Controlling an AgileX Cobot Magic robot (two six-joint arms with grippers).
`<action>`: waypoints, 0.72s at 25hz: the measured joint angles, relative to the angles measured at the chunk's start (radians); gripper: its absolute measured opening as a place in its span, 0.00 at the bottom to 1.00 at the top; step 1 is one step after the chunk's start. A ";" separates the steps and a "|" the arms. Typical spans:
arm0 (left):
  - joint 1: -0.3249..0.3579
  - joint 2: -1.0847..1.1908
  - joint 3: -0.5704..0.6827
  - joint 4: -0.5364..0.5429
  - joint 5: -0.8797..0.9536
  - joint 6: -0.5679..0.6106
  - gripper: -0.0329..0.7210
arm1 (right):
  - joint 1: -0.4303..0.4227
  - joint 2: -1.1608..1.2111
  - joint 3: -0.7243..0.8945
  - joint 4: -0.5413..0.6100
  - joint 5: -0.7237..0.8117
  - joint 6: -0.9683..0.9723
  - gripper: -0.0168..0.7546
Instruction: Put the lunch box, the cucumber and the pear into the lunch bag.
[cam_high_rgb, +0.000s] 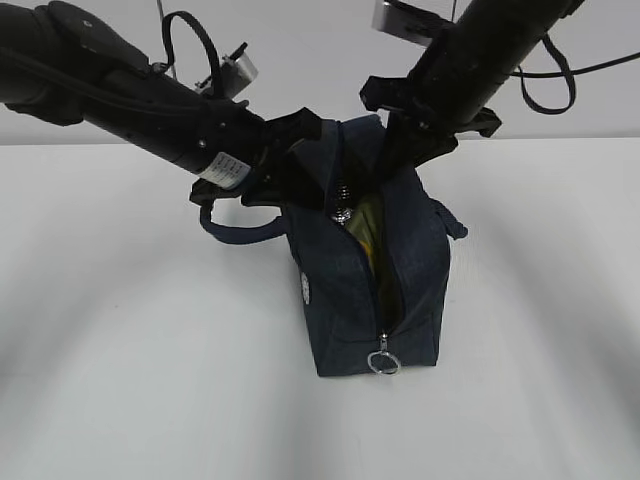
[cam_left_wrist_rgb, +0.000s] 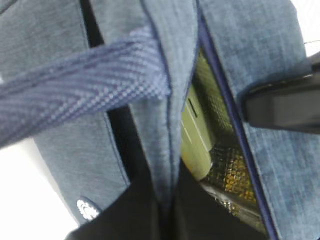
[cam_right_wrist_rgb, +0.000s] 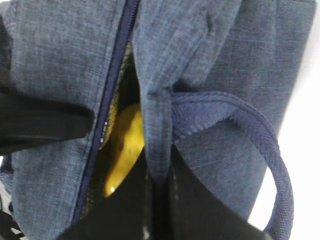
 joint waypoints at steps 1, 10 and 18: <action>0.000 0.000 0.000 0.005 0.000 0.000 0.04 | 0.000 0.004 0.000 0.009 0.000 0.000 0.02; 0.034 0.000 0.000 0.017 0.018 0.000 0.04 | 0.000 0.018 -0.002 0.040 -0.004 -0.019 0.38; 0.052 0.000 0.000 0.012 0.020 0.000 0.04 | 0.000 -0.096 0.002 0.044 -0.019 -0.077 0.63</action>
